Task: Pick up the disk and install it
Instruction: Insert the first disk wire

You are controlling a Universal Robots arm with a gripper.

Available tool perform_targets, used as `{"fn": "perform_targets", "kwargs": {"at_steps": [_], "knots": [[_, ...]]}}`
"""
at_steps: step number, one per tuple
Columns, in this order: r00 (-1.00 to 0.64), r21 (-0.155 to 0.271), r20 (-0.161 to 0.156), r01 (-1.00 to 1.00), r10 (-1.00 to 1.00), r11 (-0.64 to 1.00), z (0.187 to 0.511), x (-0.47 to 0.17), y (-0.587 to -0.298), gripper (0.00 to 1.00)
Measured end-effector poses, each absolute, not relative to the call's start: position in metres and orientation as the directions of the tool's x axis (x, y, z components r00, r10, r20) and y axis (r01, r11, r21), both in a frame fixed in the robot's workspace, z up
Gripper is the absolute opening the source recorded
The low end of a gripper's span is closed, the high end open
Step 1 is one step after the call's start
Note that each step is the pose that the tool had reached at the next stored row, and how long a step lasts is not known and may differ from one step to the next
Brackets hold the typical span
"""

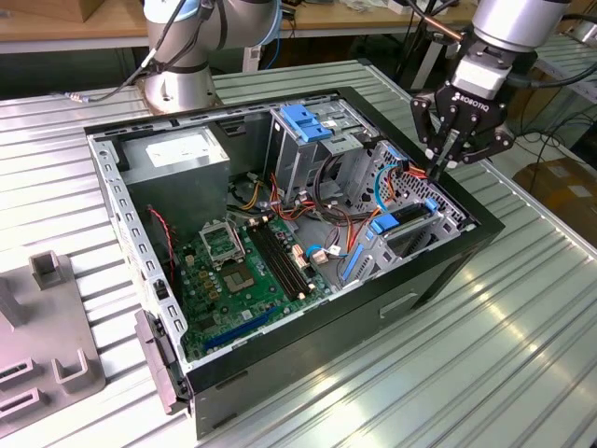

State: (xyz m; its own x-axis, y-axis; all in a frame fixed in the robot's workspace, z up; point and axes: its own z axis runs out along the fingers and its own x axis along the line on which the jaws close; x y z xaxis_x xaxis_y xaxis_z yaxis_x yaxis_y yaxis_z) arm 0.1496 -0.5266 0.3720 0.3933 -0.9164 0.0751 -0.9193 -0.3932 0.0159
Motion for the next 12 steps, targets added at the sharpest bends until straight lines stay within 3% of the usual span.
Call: {"fn": "perform_targets", "kwargs": {"at_steps": [12], "knots": [[0.307, 0.016, 0.075, -0.952, -0.949, -0.306, 0.3719, 0.146, -0.5266, 0.17]]}}
